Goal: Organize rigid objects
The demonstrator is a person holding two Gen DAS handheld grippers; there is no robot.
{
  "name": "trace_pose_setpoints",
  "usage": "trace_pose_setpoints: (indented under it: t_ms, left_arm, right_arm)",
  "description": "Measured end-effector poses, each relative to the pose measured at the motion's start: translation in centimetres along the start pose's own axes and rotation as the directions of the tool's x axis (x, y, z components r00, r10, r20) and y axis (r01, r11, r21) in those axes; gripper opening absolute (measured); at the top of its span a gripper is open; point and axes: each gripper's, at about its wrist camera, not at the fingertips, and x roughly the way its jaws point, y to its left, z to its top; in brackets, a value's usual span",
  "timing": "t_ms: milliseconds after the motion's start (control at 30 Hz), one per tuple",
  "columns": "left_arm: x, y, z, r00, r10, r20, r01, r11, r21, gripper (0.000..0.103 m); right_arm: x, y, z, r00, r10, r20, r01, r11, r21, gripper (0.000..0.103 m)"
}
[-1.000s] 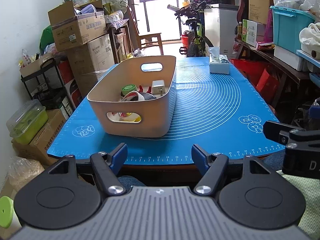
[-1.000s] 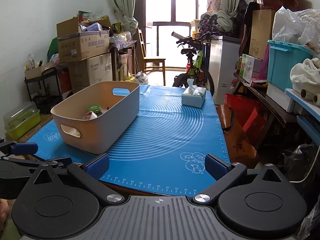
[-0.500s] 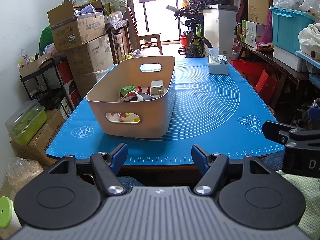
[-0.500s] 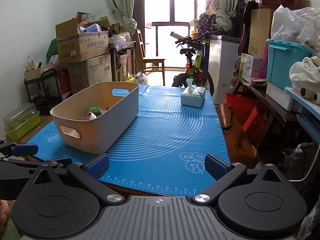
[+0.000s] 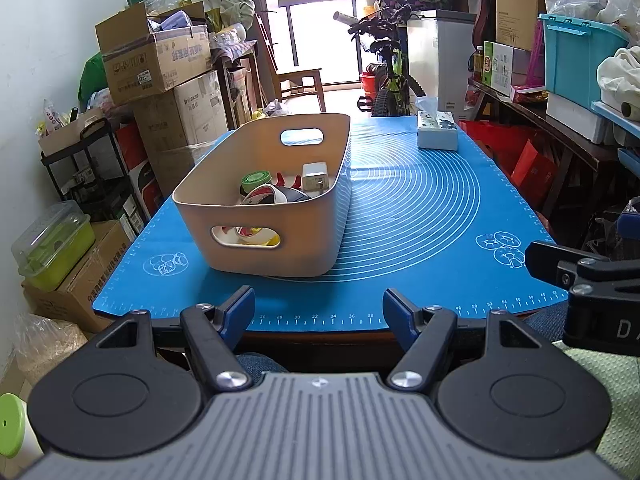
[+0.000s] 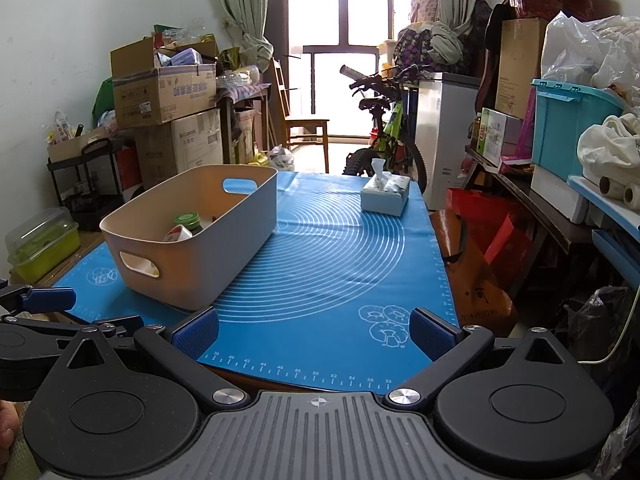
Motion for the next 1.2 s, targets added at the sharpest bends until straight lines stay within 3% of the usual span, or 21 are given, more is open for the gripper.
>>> trace_pose_setpoints:
  t_ms: [1200]
  left_arm:
    - [-0.06,0.00,0.05,1.000,0.001,-0.001,-0.001,1.000,0.004,0.072]
  right_arm:
    - [-0.13,-0.08,0.06,1.000,-0.003,0.005,0.003,1.000,0.008,0.100]
